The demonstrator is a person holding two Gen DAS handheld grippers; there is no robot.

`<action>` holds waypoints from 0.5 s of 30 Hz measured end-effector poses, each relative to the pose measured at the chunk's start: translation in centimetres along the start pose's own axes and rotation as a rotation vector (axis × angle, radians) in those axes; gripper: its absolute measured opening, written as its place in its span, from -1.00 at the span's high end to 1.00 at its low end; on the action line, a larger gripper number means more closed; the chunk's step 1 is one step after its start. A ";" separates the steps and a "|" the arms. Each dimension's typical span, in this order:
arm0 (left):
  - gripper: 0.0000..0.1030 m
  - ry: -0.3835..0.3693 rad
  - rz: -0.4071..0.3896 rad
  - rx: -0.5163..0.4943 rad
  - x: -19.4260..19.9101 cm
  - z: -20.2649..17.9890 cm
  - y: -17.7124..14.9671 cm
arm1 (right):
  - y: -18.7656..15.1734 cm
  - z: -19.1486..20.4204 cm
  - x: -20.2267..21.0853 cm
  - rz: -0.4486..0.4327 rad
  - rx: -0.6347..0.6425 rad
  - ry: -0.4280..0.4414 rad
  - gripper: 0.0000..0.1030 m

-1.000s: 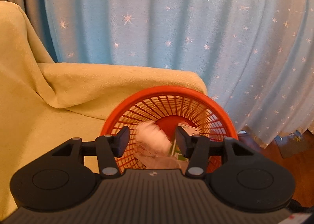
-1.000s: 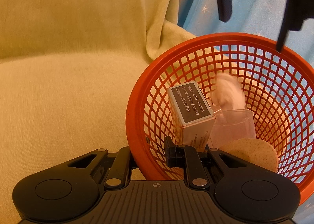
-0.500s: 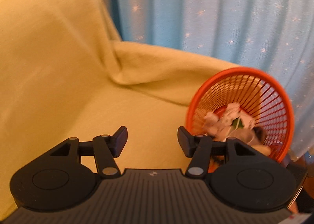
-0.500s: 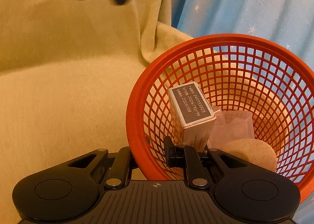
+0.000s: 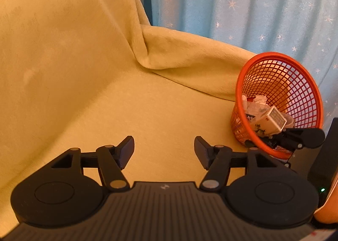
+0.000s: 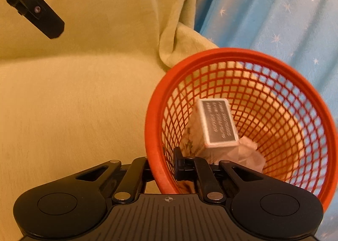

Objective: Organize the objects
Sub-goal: 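Lower the red basket with the right tool onto the wooden floor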

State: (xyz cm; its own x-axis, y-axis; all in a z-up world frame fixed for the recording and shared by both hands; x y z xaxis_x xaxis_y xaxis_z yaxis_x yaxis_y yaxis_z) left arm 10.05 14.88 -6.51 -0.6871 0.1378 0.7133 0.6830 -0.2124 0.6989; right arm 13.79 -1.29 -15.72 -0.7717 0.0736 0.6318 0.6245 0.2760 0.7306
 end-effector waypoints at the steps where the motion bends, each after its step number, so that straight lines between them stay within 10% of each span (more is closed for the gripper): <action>1: -0.14 -0.005 0.002 0.002 -0.1 -0.4 0.0 | -0.2 -0.5 0.2 0.000 0.016 0.006 0.96; 15: -0.17 -0.033 0.153 -0.012 -10.3 -7.9 2.4 | -2.4 -7.2 2.8 -0.007 0.272 0.210 1.00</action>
State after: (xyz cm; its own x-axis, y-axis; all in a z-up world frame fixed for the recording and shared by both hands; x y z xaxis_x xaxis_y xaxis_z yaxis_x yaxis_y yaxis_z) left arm 16.75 5.30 -12.61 -0.5664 0.1350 0.8130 0.7760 -0.2450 0.5813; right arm 10.99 -8.66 -13.81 -0.7168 -0.1200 0.6869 0.5422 0.5235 0.6572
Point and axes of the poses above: each gripper's, at about its wrist camera, not at the fingertips, and x roughly against the way its jaws point, z to its left, y to its top, the point moved 2 cm from there along -x, roughly the way its jaws point, and after that the axes turned 6 degrees about -x, right-handed, at the moved point
